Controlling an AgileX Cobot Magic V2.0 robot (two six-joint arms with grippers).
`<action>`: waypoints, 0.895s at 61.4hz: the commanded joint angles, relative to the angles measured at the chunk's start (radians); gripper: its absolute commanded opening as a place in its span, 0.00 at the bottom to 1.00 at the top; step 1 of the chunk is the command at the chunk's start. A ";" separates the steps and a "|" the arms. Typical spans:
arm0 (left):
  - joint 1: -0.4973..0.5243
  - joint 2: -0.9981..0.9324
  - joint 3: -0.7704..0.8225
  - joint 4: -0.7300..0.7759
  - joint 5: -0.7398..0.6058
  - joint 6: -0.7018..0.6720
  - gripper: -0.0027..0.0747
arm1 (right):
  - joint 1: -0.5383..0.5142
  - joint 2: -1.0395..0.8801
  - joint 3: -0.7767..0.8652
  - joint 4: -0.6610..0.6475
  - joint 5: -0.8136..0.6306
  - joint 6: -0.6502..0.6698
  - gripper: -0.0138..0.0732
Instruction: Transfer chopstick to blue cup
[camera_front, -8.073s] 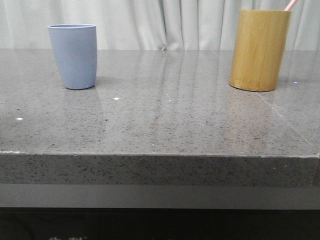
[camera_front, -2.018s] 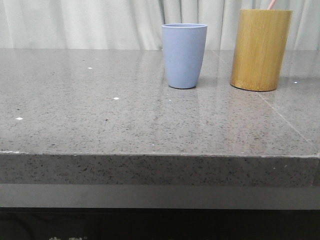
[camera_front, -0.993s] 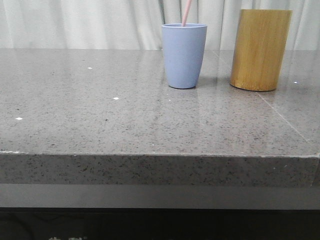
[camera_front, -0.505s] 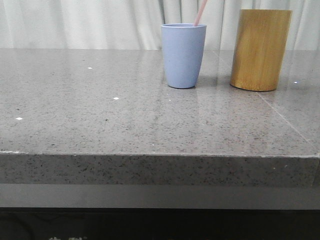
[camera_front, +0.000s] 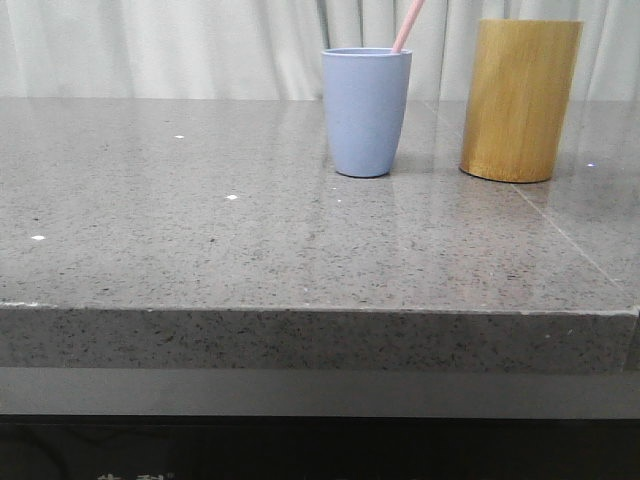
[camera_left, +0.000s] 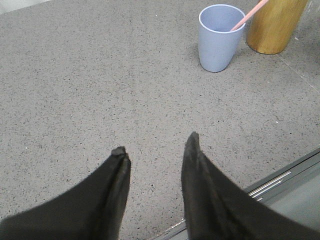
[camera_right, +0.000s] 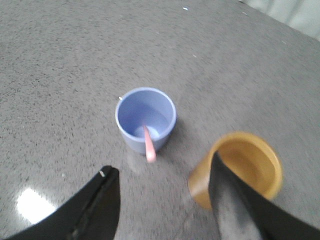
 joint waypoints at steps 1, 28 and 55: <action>-0.006 -0.005 -0.021 0.001 -0.075 -0.009 0.37 | -0.004 -0.118 0.054 -0.032 -0.039 0.043 0.65; -0.006 -0.005 -0.021 0.001 -0.075 -0.009 0.37 | -0.004 -0.562 0.622 -0.032 -0.282 0.121 0.65; -0.006 -0.005 -0.021 0.001 -0.075 -0.009 0.34 | -0.004 -0.740 0.809 -0.041 -0.290 0.121 0.49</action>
